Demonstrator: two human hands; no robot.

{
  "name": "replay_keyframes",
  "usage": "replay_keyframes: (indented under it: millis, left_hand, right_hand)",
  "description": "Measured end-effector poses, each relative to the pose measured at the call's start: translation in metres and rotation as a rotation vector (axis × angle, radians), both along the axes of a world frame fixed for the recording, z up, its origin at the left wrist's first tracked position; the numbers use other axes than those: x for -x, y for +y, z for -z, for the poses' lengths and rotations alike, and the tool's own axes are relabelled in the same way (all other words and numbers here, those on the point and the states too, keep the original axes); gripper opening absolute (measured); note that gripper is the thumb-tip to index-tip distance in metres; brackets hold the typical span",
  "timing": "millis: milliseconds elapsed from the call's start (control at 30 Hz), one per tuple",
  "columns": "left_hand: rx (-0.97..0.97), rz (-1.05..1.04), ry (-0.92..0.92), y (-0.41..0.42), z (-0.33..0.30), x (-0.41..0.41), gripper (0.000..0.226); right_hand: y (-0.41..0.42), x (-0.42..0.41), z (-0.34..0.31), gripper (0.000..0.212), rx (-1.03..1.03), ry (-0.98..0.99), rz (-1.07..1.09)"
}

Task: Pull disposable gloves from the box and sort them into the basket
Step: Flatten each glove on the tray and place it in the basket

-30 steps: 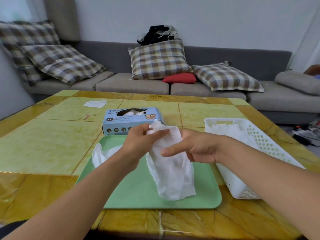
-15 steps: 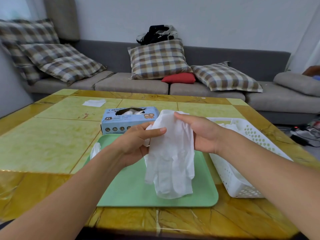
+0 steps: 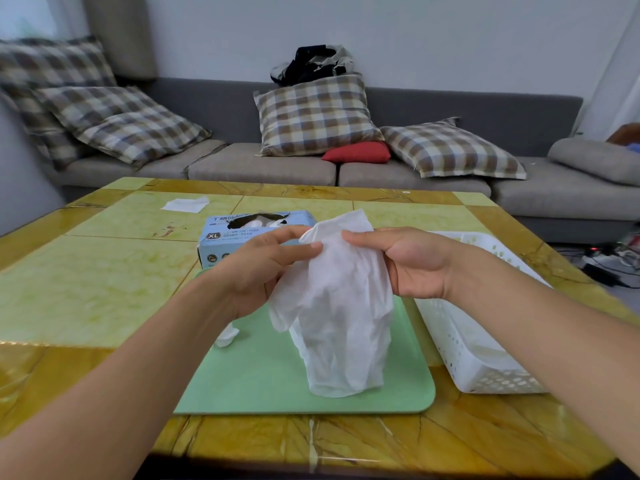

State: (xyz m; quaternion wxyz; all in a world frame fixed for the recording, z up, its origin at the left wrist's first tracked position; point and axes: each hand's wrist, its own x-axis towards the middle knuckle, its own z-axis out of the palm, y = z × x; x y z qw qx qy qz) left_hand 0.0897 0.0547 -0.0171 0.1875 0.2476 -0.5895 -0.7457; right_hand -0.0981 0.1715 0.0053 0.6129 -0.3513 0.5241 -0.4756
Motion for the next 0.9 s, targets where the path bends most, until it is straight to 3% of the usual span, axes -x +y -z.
replay_keyframes:
  millis: [167, 233, 333, 400, 467, 533, 633, 733, 900]
  left_hand:
    - [-0.024, -0.009, -0.127, -0.009, 0.013, 0.018, 0.047]
    - [-0.028, -0.070, -0.077, -0.014, 0.015, 0.026, 0.053]
    - [0.065, -0.209, 0.178, -0.019, -0.005, 0.031, 0.049]
    - [0.228, -0.186, 0.349, -0.019, -0.023, 0.029, 0.044]
    - [0.438, -0.164, 0.362, -0.018, -0.027, 0.024, 0.039]
    - [0.585, -0.172, 0.235, -0.017, -0.013, 0.020, 0.045]
    - [0.747, -0.054, -0.067, -0.011, 0.019, 0.015, 0.042]
    - [0.891, 0.155, -0.277, -0.007, 0.048, 0.011, 0.024]
    - [0.966, 0.333, -0.417, -0.002, 0.060, 0.006, 0.020]
  right_hand:
    - [-0.020, 0.009, 0.023, 0.028, -0.097, 0.146, 0.134]
    - [-0.028, 0.012, 0.023, 0.024, -0.034, 0.216, 0.227]
    - [-0.029, 0.016, 0.003, 0.026, 0.305, 0.276, 0.352]
    - [-0.020, 0.014, -0.016, 0.019, 0.558, 0.405, 0.377]
    - [-0.010, 0.009, -0.021, 0.014, 0.683, 0.567, 0.359]
    - [-0.005, 0.008, -0.007, 0.017, 0.658, 0.791, 0.285]
    - [-0.003, 0.016, 0.033, 0.018, 0.426, 1.124, 0.059]
    - [0.002, 0.022, 0.056, 0.011, 0.249, 1.232, -0.156]
    - [0.014, 0.013, 0.060, 0.009, 0.182, 1.323, -0.317]
